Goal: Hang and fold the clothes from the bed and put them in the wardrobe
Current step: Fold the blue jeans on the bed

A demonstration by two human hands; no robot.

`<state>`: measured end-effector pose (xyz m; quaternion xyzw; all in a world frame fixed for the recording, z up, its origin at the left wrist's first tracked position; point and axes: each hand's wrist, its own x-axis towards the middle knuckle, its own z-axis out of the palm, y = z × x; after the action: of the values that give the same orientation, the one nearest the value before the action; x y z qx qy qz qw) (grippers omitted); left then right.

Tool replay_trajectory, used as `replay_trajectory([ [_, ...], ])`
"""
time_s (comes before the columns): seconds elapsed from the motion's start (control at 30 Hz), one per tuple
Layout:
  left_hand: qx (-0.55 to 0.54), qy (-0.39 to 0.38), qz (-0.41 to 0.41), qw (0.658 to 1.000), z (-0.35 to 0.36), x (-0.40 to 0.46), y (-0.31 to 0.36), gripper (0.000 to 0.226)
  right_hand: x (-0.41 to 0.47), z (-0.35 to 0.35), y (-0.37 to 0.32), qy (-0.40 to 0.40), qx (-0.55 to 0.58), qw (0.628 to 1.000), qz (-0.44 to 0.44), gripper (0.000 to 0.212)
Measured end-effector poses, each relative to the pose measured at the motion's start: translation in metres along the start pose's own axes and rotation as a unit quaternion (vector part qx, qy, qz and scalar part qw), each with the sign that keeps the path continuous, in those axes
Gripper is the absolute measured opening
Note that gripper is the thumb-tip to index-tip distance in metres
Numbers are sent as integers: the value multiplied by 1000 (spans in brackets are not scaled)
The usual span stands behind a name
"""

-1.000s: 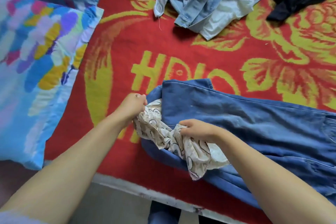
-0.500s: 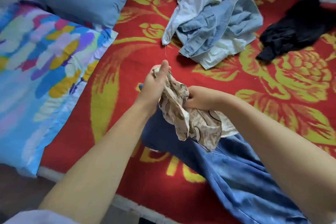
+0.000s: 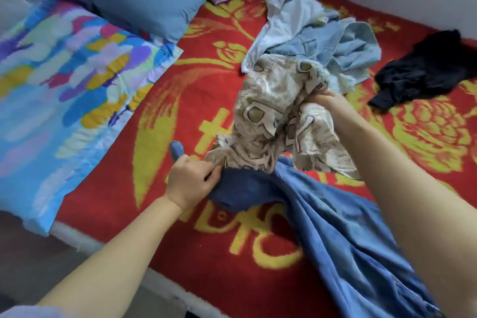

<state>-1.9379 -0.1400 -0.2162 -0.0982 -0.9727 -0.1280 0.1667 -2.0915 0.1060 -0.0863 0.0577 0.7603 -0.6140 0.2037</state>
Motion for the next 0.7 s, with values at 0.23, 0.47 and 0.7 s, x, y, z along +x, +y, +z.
replay_trajectory([
  [0.23,53,-263,-62,961,28,-5,-25,39,28,-11,-66,42,281,955,-84,37],
  [0.47,-10,-381,-112,918,81,26,-3,30,62,-79,-77,186,335,909,-165,29],
  [0.7,-156,-366,-241,885,137,72,14,68,67,-72,134,180,-35,969,164,41],
])
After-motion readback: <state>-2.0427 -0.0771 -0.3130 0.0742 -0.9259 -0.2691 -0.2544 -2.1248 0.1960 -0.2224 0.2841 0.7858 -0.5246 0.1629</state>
